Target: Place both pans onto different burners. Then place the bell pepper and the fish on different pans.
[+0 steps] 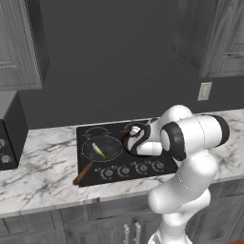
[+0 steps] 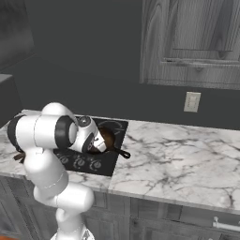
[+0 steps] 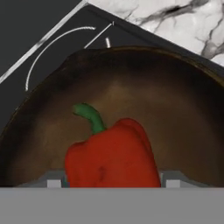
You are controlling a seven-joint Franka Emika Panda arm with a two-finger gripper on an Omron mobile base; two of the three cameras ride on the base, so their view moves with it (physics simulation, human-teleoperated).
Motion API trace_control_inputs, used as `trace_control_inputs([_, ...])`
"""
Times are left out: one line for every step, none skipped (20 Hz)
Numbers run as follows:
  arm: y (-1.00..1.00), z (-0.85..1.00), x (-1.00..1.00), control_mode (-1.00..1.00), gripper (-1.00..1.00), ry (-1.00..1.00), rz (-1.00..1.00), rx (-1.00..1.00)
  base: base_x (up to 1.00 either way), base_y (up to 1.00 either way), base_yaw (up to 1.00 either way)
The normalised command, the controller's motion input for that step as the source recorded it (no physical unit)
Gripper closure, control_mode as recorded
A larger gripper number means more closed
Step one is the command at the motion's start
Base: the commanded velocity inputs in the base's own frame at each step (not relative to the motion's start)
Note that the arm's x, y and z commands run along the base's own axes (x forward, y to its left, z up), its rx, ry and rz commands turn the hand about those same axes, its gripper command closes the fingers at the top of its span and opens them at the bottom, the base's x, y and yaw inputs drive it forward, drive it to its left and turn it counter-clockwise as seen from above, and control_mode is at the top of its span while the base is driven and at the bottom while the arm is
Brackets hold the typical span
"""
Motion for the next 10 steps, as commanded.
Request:
trace_control_inputs([0.00,0.22,0.00,-1.00,-1.00,-0.05,0.00,0.00,0.00,0.00,0.00])
trace_control_inputs([0.00,0.19,-0.04,-1.00,-1.00,-0.05,0.00,0.00,0.00,0.00,0.00])
trace_control_inputs([0.04,0.11,-0.15,-1.00,-1.00,-0.04,0.01,0.00,0.00,0.00,0.00])
trace_control_inputs([0.00,0.16,-0.15,-1.00,-1.00,-0.05,0.01,0.00,0.00,0.00,0.00])
trace_control_inputs([0.00,0.14,-0.15,-1.00,-1.00,-0.04,0.01,0.00,0.00,0.00,0.00])
trace_control_inputs([0.00,0.11,-0.16,-1.00,-1.00,-0.03,0.01,0.00,0.00,0.00,0.00])
trace_control_inputs([0.00,0.21,-0.23,-1.00,-1.00,-0.04,0.00,0.00,0.00,0.00,0.00])
trace_control_inputs([0.00,0.26,-0.24,-1.00,-1.00,-0.05,0.00,0.00,0.00,0.00,0.00])
trace_control_inputs([0.00,0.43,-0.25,-1.00,-1.00,-0.07,0.00,0.00,0.00,0.00,0.00])
trace_control_inputs([0.00,0.41,-0.23,-1.00,-1.00,-0.07,0.00,0.00,0.00,0.00,0.00])
